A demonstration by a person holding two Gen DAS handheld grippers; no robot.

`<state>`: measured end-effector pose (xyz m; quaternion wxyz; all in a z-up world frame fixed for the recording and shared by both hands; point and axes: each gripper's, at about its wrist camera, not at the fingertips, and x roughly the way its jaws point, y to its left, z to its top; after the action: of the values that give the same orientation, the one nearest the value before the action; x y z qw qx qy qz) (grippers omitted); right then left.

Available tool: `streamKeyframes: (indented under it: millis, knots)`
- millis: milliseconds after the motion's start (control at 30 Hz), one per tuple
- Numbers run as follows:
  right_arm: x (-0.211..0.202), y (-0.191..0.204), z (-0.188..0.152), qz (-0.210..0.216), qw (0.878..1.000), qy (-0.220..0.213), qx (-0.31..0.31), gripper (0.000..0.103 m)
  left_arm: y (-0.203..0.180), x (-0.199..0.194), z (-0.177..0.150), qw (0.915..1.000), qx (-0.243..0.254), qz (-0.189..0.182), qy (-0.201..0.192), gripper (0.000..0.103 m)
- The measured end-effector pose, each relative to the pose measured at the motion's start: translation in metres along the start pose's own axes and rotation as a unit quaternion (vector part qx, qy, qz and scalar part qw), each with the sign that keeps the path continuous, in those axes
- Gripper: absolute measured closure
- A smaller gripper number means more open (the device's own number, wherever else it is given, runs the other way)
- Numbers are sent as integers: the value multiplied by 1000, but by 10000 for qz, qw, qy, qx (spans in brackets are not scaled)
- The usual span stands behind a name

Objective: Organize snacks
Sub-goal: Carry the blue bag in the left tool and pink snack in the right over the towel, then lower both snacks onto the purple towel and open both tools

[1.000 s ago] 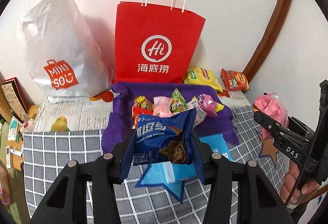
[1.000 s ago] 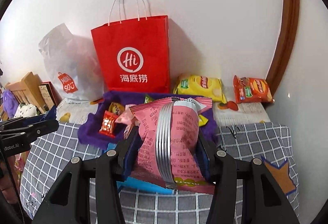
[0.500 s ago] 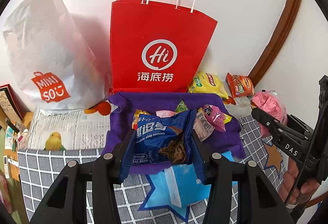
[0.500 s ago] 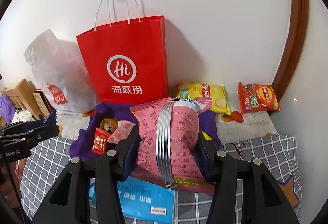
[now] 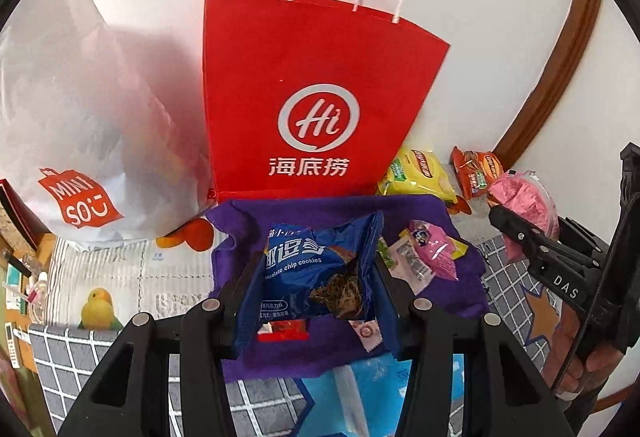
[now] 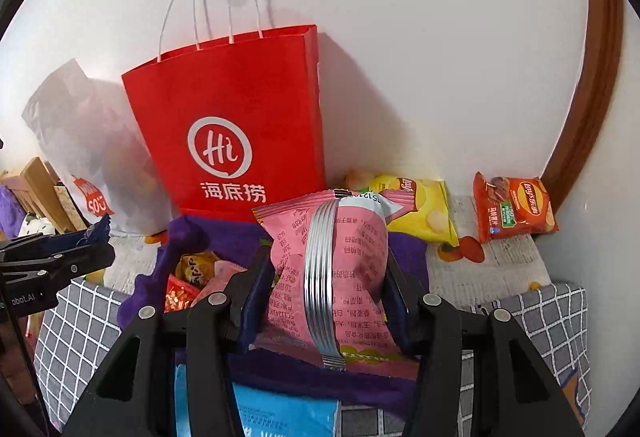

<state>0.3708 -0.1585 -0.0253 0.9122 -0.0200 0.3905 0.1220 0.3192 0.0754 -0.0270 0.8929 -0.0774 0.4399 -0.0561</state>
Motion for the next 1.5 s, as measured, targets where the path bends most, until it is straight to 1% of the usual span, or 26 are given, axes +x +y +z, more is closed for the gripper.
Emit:
streamKeyframes:
  millis: [133, 267, 400, 500, 567, 633, 733, 867, 967, 1233, 1367, 1433, 1500]
  knots:
    - [11, -3, -1, 20, 10000, 75, -33, 52, 14, 15, 6, 9997, -229, -46, 94, 56]
    - [30, -5, -6, 74, 9993, 357, -80, 52, 15, 31, 8, 9991, -317, -163, 223, 56]
    - [47, -5, -13, 129, 9976, 658, -189, 52, 13, 49, 5, 9986, -310, -210, 378, 56]
    - [62, 0, -20, 197, 9938, 1015, -397, 52, 12, 64, -2, 9979, -296, -211, 530, 56]
    - [69, 5, -24, 197, 9928, 1085, -463, 52, 11, 74, -5, 9970, -263, -162, 714, 56]
    - [76, 13, -28, 307, 9903, 1232, -558, 52, 12, 80, -8, 9963, -296, -176, 788, 56]
    - [85, 21, -34, 432, 9877, 1358, -642, 52, 10, 88, -10, 9956, -209, -189, 891, 55]
    - [95, 23, -39, 293, 9866, 1466, -647, 52, 8, 97, -14, 9937, -174, -295, 1063, 55]
    - [100, 17, -40, 243, 9864, 1533, -535, 52, 6, 103, -17, 9930, -146, -231, 1148, 55]
    - [104, 12, -41, 194, 9854, 1614, -504, 52, 3, 112, -19, 9921, -152, -172, 1234, 55]
    - [105, 16, -41, 139, 9844, 1647, -601, 51, 2, 116, -20, 9914, -173, -186, 1281, 54]
    - [106, 18, -42, 112, 9834, 1688, -658, 45, 3, 116, -20, 9914, -227, -197, 1273, 54]
    - [106, 20, -42, 126, 9832, 1684, -690, 45, 2, 116, -20, 9916, -200, -197, 1263, 54]
